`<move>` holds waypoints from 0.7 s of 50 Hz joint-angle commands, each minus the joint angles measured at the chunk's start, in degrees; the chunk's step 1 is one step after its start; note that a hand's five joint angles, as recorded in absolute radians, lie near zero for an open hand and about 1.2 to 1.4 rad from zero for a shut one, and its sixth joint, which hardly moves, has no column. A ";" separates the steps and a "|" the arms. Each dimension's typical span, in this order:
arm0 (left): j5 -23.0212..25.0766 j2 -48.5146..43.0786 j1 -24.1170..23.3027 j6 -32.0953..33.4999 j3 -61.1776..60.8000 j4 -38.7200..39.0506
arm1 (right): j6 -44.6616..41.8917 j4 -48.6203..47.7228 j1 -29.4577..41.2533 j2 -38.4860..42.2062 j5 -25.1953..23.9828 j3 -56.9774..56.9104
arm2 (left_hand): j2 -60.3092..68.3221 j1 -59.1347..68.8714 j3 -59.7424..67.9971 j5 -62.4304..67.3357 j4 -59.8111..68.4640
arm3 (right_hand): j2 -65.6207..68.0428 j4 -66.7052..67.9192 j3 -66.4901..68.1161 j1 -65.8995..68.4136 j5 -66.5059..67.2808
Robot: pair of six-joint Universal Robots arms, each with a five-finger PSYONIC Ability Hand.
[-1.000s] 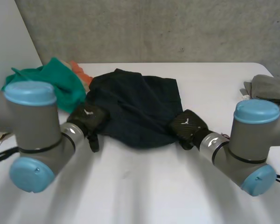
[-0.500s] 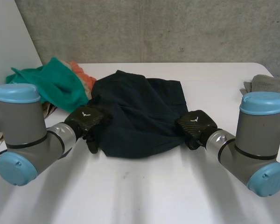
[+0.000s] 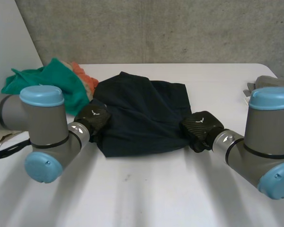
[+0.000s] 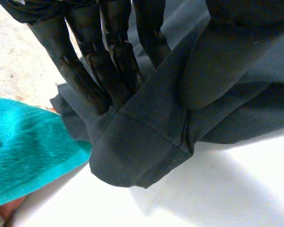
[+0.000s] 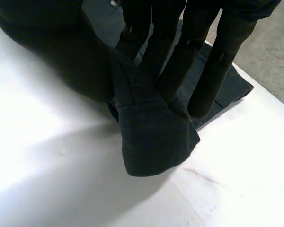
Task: Fold the laundry.
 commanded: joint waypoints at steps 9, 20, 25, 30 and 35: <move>-2.63 20.89 -5.43 6.23 -20.70 -24.78 | -42.73 36.11 -3.05 -10.35 -1.35 5.54 | 11.62 13.53 12.11 14.20 11.74 | 12.83 11.33 11.04 15.94 12.24; -5.60 17.82 -7.73 5.80 -11.24 -27.45 | -33.21 32.64 -1.74 -8.60 -0.29 2.22 | 11.62 13.53 12.11 14.20 11.74 | 12.83 11.33 11.04 15.94 12.24; -5.00 15.10 -6.41 5.89 -2.88 -22.18 | -26.78 24.38 -2.09 -6.93 -0.12 -2.09 | 11.62 13.53 12.11 14.20 11.74 | 12.83 11.33 11.04 15.94 12.24; -4.03 9.92 -5.27 5.54 7.13 -15.59 | -21.50 13.31 -2.09 -3.59 0.15 -6.75 | 11.62 13.53 12.11 14.20 11.74 | 12.83 11.33 11.04 15.94 12.24; -3.77 0.61 -4.21 5.27 19.35 -10.93 | -18.60 0.39 -1.65 1.94 0.94 -11.67 | 11.62 13.53 12.11 14.20 11.74 | 12.83 11.33 11.04 15.94 12.24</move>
